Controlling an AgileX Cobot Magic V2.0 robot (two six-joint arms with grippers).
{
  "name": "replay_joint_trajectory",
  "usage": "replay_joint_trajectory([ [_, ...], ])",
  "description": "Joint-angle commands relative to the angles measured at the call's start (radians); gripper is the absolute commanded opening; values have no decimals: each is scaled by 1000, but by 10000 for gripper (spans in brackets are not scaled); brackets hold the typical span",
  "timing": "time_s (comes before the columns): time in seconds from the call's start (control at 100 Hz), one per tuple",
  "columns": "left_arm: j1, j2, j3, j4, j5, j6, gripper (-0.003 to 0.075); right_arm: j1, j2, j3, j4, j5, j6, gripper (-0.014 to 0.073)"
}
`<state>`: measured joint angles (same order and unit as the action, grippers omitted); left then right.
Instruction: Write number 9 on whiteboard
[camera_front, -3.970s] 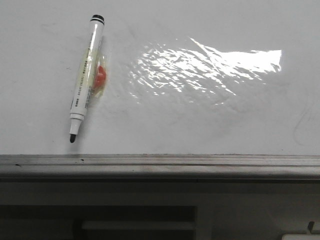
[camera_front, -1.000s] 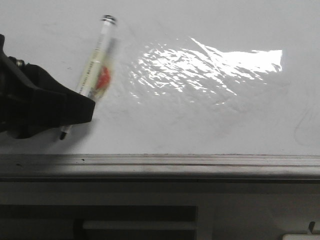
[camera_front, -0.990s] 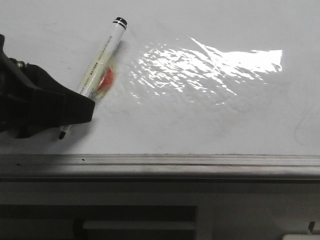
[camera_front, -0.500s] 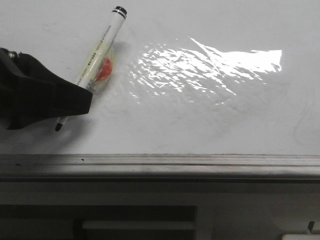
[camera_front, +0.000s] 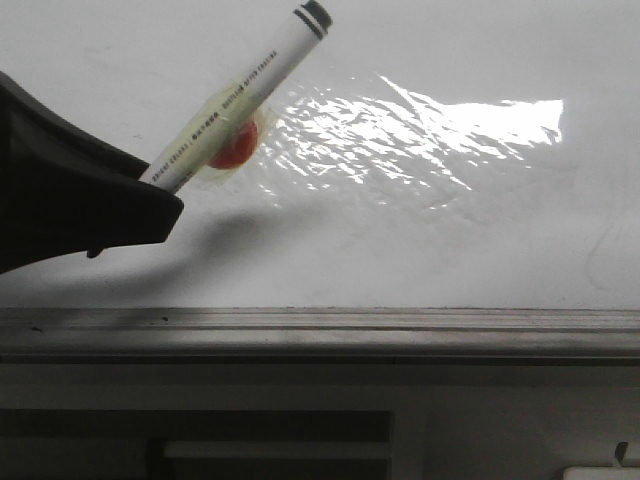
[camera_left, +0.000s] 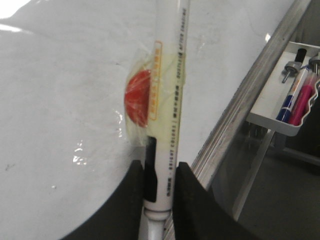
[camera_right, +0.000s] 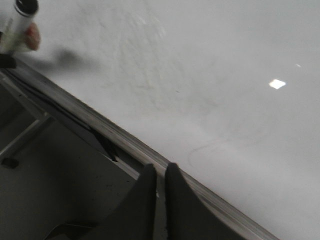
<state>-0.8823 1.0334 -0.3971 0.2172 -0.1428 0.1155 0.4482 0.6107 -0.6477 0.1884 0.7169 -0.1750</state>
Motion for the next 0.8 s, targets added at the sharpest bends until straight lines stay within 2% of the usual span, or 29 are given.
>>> replay_joint_trajectory([
  [0.0, -7, -13, -35, 50, -114, -6, -20, 47, 50, -76, 34, -49, -47, 57],
  [0.12, -7, -13, -35, 156, -170, -6, -20, 124, 98, -122, 37, -53, -51, 231],
  [0.19, -7, -13, -35, 228, -190, -6, -20, 168, 121, -139, 37, -69, -56, 283],
  [0.33, -7, -13, -35, 296, -237, -6, -20, 252, 176, -153, 37, -125, -88, 283],
  [0.57, -7, -11, -35, 313, -243, -6, -20, 348, 258, -157, 37, -292, -88, 283],
  [0.79, -7, -11, -35, 313, -243, -6, -20, 360, 330, -209, 37, -301, -88, 283],
])
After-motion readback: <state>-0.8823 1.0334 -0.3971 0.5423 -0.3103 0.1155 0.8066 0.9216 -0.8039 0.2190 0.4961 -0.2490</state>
